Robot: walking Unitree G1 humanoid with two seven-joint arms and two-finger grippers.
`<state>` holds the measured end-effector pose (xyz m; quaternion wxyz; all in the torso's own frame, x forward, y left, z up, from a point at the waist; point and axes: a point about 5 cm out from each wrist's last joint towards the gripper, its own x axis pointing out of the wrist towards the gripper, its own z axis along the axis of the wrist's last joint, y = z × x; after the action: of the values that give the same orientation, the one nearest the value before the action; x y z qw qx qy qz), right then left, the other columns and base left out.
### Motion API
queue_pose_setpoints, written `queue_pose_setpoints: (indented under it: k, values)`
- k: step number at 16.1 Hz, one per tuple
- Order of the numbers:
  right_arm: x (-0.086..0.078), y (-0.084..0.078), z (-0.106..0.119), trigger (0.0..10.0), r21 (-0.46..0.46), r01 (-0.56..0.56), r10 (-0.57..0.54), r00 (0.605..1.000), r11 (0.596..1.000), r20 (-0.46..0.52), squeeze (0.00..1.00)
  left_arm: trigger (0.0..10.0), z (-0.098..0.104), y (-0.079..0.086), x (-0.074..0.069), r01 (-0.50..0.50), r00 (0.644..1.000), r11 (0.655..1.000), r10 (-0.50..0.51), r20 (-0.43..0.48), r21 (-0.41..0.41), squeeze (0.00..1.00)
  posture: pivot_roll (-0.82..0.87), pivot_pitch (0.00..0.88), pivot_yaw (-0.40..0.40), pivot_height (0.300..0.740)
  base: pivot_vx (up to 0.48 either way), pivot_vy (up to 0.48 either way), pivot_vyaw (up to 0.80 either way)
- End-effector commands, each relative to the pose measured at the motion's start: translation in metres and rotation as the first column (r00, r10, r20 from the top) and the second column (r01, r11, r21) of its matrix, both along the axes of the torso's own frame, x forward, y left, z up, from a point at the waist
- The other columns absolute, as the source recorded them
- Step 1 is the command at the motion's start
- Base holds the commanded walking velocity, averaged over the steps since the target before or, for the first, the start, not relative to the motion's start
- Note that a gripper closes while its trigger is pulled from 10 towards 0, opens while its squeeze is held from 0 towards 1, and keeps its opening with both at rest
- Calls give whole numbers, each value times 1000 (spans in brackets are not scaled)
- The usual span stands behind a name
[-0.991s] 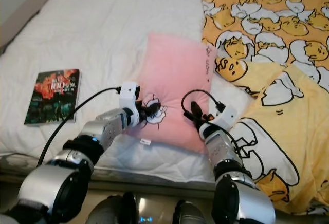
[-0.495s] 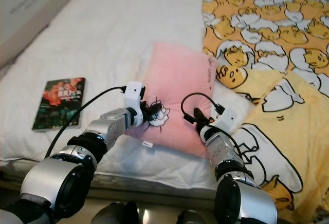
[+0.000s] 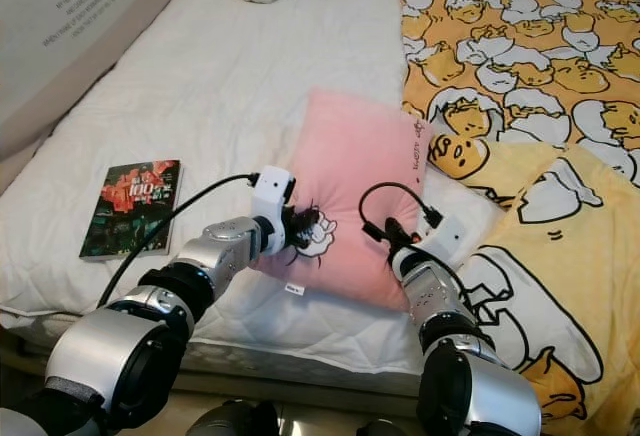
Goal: Clean up the room
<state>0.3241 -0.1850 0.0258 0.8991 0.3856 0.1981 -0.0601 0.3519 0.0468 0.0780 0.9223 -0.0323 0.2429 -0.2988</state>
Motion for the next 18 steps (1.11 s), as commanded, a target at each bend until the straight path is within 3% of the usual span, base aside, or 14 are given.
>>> queue_pose_setpoints:
  k: [1, 3, 4, 7, 8, 9, 10, 11, 12, 13, 15, 18]
  values:
    - [-1, 4, -4, 0, 28, 6, -5, 999, 1000, -36, 0, 0, 6, -2, 4, -1, 1000, 1000, 0, 31, 14, 0, -10, 0, 76, 740, 0, 0, 0]
    - [18, 2, 22, 0, 17, -3, 1, 997, 1000, 75, 0, 0, 35, -3, 19, -2, 985, 1000, 0, 170, 15, 0, -10, 0, 83, 740, 0, 0, 0]
    - [38, -2, 57, 0, -4, -5, 5, 978, 1000, 210, 0, 0, 68, 3, 33, -6, 960, 999, 20, 280, -50, 0, -13, 0, 88, 740, 0, 0, 0]
    - [57, -9, 103, 0, -52, -3, 22, 926, 999, 378, 0, 0, 114, 18, 49, -4, 905, 994, 51, 422, -112, 0, -10, 0, 87, 740, 0, 0, 0]
    - [63, -11, 125, 0, -77, 9, 27, 892, 997, 451, 0, 0, 142, 25, 55, 13, 863, 992, 53, 503, -127, 0, -7, 0, 85, 740, 0, 0, 0]
    - [65, -13, 138, 0, -97, 22, 28, 872, 995, 489, 0, 0, 157, 29, 57, 20, 839, 991, 57, 541, -134, 0, -1, 0, 81, 740, 0, 0, 0]
    - [67, -18, 155, 0, -142, 66, 20, 846, 988, 533, 0, 0, 178, 37, 59, 26, 793, 990, 66, 606, -141, 0, 2, 0, 76, 740, 0, 0, 0]
    - [68, -19, 165, 4510, -212, 95, 38, 835, 973, 549, 0, 0, 187, 41, 59, 42, 776, 989, 55, 628, -139, 0, 6, 0, 71, 740, 0, 0, 0]
    - [67, -17, 167, 10000, -256, 108, 53, 832, 961, 552, 0, 588, 187, 44, 59, 27, 762, 994, 49, 645, -107, 0, 12, 0, 66, 740, 0, 0, 0]
    - [66, -13, 159, 10000, -263, 96, 62, 844, 960, 533, 0, 10000, 183, 49, 60, -4, 763, 993, 76, 642, -114, 0, 12, 0, 65, 740, 0, 296, 0]
    - [59, 1, 137, 10000, -317, 56, 109, 870, 947, 482, 0, 10000, 172, 53, 60, -58, 769, 991, 120, 628, -119, 0, 12, 0, 75, 740, 0, 467, 0]
    - [54, 16, 123, 10000, -314, 20, 132, 881, 949, 455, 0, 10000, 158, 60, 61, -133, 784, 985, 175, 596, -113, 0, 14, 0, 81, 740, 0, 465, 0]
